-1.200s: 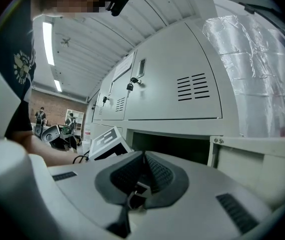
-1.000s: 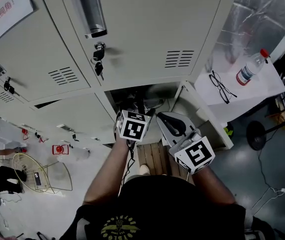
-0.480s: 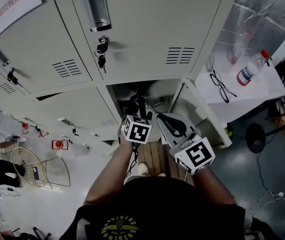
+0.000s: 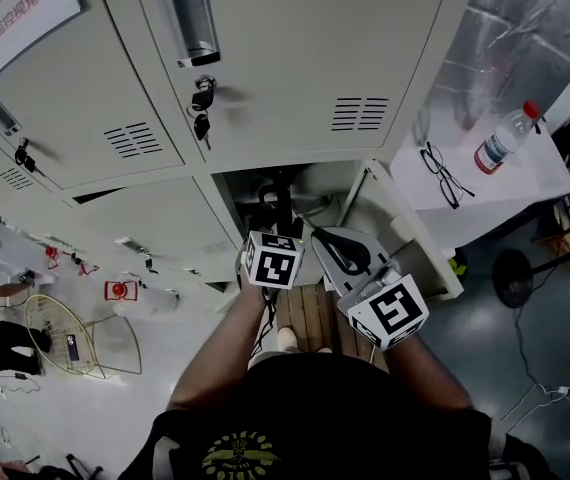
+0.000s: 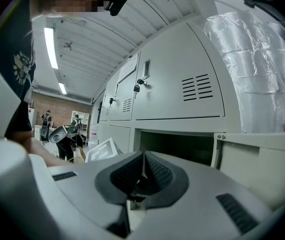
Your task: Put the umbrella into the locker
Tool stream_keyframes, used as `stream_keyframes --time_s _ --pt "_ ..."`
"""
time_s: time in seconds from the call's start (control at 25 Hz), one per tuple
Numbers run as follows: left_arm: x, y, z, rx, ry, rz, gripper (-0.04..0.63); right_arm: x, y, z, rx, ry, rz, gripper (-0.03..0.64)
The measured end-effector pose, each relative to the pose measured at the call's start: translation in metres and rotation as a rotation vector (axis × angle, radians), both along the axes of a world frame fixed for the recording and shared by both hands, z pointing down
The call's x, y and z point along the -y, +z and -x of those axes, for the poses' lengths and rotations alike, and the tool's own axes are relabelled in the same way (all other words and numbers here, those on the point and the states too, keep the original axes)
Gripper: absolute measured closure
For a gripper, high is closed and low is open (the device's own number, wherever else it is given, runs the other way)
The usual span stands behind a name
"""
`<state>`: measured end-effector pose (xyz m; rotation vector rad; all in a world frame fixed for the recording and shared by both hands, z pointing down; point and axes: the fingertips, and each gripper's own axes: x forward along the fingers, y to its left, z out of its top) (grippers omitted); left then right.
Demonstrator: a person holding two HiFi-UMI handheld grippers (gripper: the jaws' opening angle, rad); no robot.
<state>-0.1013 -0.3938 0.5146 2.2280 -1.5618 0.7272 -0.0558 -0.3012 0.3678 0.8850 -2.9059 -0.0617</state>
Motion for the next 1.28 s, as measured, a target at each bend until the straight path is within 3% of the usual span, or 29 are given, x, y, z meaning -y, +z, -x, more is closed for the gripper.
stream_keyframes --time_s 1.28 --pt "0.091 -0.007 0.02 -0.018 -0.025 -0.045 0.44 0.032 0.005 0.008 -0.018 0.04 0.008 0.581"
